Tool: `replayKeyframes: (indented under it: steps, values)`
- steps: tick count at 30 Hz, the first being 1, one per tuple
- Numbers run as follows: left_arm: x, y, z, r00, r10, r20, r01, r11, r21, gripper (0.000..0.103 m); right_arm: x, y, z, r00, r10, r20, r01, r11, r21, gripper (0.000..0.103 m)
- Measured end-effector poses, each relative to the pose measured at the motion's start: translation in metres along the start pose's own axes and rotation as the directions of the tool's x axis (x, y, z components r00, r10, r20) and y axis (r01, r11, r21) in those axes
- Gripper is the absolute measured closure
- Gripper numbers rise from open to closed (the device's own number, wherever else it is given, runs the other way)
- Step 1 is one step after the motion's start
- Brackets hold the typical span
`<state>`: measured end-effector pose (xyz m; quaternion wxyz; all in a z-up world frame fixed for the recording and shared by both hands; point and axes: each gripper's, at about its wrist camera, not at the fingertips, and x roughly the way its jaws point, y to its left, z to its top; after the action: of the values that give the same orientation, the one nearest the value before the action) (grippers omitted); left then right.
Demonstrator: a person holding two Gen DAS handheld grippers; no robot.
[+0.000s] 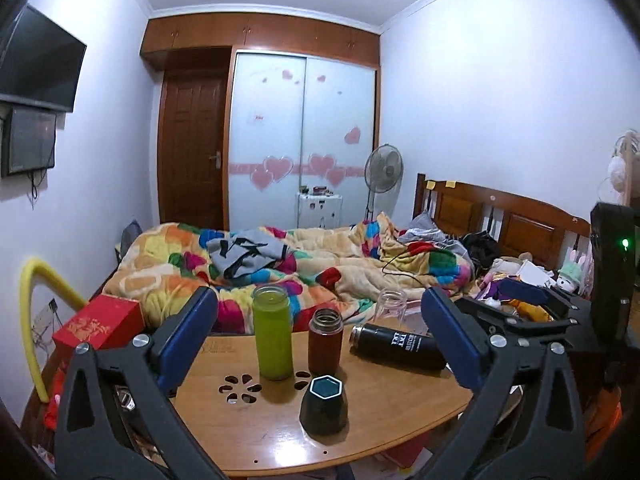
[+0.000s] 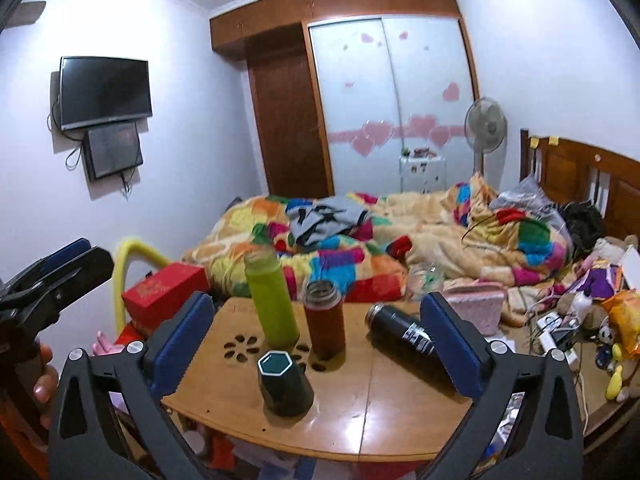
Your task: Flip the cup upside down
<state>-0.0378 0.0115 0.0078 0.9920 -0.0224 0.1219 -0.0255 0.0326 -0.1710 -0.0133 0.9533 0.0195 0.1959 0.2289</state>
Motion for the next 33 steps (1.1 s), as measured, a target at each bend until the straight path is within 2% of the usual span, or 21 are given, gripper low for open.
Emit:
replayKeyframes:
  steps: [11,33]
  values:
    - [-0.006,-0.007,-0.005,1.0,0.02,-0.017,-0.02,1.0,0.006,0.0,-0.025,0.003,0.006,0.999,-0.002,0.037,0.002,1.0,-0.013,0.0]
    - [-0.002,-0.009,-0.005,0.999,0.03,-0.028,-0.03,1.0,-0.002,0.0,-0.027,-0.001,0.007,0.999,-0.004,0.037,0.004,1.0,-0.014,0.0]
